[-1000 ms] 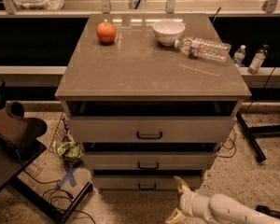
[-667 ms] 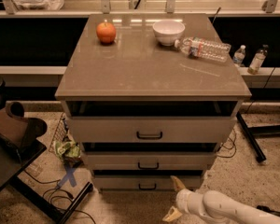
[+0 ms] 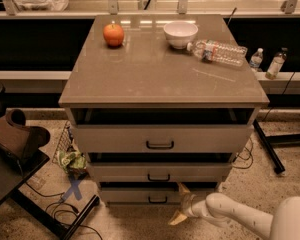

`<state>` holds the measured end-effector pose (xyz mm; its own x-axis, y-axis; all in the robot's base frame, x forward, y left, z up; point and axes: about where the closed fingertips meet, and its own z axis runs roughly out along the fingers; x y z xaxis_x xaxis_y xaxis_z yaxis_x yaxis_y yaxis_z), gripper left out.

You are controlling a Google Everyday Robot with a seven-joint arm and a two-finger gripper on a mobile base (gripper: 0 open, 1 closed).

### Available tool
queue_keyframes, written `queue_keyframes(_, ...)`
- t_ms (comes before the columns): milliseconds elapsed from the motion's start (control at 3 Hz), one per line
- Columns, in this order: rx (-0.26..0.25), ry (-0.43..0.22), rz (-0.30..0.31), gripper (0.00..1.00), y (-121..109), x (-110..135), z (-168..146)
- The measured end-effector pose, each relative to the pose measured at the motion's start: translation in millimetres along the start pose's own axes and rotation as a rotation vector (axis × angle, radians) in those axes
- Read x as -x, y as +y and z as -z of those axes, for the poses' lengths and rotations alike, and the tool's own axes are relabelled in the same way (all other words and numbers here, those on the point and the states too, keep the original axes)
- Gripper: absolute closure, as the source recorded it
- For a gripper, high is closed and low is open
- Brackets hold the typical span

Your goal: Open bottom drawer

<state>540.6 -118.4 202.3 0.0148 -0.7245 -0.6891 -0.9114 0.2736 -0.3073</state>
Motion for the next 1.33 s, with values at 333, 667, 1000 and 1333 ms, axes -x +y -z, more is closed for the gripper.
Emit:
queue_keyframes(333, 0.005, -0.012, -0.019, 0.0, -17, -6, -24)
queue_keyframes(667, 0.003, -0.006, -0.047, 0.16, -23, -16, -38)
queue_keyframes(1000, 0.003, -0.008, -0.046, 0.48, -23, -14, -40)
queue_keyframes(1333, 0.004, -0.009, -0.046, 0.7, -23, -13, -40)
